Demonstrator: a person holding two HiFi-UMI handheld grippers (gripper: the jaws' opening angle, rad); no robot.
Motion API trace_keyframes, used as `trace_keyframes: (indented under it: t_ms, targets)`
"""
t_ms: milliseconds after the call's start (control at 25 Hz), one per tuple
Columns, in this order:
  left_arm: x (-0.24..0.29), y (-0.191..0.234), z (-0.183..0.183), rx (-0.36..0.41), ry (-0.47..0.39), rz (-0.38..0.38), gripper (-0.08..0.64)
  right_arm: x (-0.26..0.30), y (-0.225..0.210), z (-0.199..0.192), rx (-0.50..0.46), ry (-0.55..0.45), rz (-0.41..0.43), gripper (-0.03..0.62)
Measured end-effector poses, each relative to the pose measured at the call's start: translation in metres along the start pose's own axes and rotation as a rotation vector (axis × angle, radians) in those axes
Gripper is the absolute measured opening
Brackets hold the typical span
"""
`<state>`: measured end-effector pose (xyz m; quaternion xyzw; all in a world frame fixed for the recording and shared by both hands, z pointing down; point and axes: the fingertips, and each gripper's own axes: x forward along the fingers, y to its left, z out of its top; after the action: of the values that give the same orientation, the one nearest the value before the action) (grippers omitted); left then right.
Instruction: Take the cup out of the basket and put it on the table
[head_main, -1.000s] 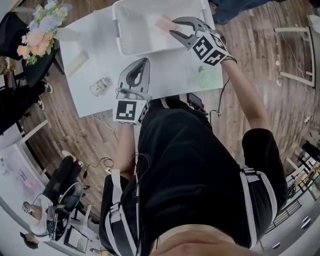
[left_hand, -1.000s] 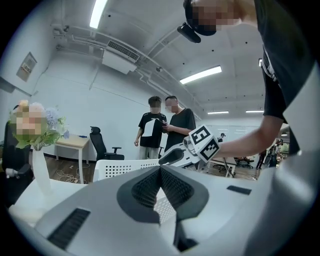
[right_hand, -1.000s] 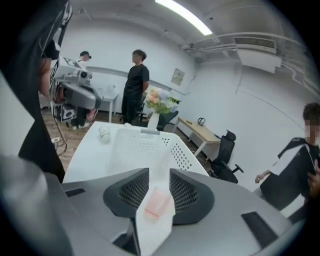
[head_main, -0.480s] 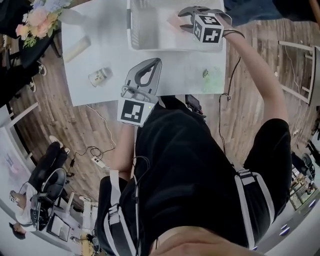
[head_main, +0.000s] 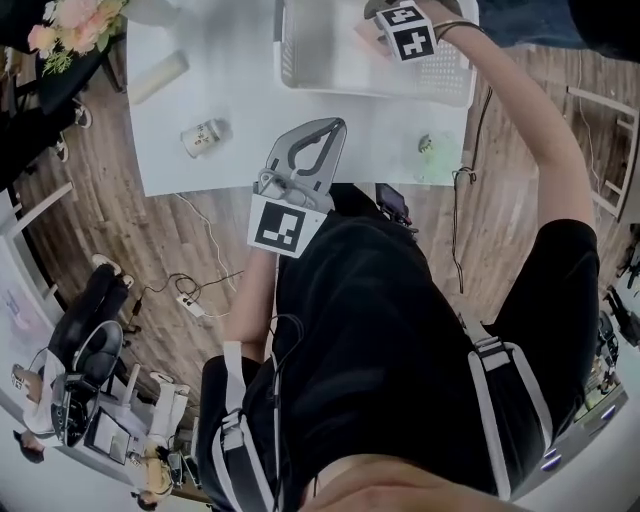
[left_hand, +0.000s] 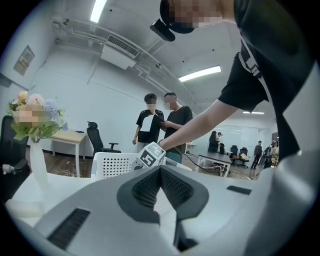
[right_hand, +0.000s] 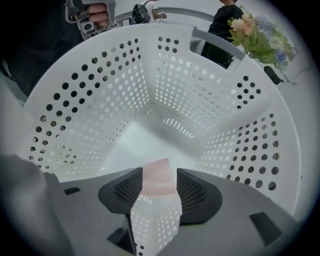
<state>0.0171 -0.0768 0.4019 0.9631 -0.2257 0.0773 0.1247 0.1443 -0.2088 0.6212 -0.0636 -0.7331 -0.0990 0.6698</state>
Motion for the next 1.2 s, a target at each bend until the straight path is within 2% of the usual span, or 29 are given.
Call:
trace_keyframes:
  t_ms: [200, 360, 600, 760, 880, 1040, 1200]
  targets:
    - [-0.005, 0.005, -0.005, -0.007, 0.003, 0.006, 0.020, 0.024, -0.003, -0.008, -0.054, 0.106, 0.081, 0.212]
    - [-0.008, 0.008, -0.008, -0.029, 0.007, 0.019, 0.020, 0.028, -0.006, -0.017, -0.041, 0.200, 0.101, 0.212]
    - [-0.009, 0.011, -0.006, -0.040, -0.001, 0.028, 0.020, 0.037, 0.008, -0.009, -0.041, 0.157, 0.162, 0.192]
    - [-0.009, 0.011, -0.006, -0.047, -0.002, 0.025, 0.020, 0.029, 0.016, -0.013, -0.036, 0.149, 0.152, 0.091]
    - [-0.007, 0.010, -0.007, -0.058, -0.004, 0.017, 0.020, 0.022, 0.023, -0.017, -0.007, 0.139, 0.151, 0.050]
    - [-0.005, 0.006, -0.005, -0.054, -0.008, 0.003, 0.020, 0.015, 0.028, -0.027, 0.031, 0.129, 0.105, 0.031]
    - [-0.004, 0.002, -0.004, -0.048, -0.006, -0.012, 0.020, 0.005, 0.027, -0.028, 0.111, 0.066, 0.045, 0.028]
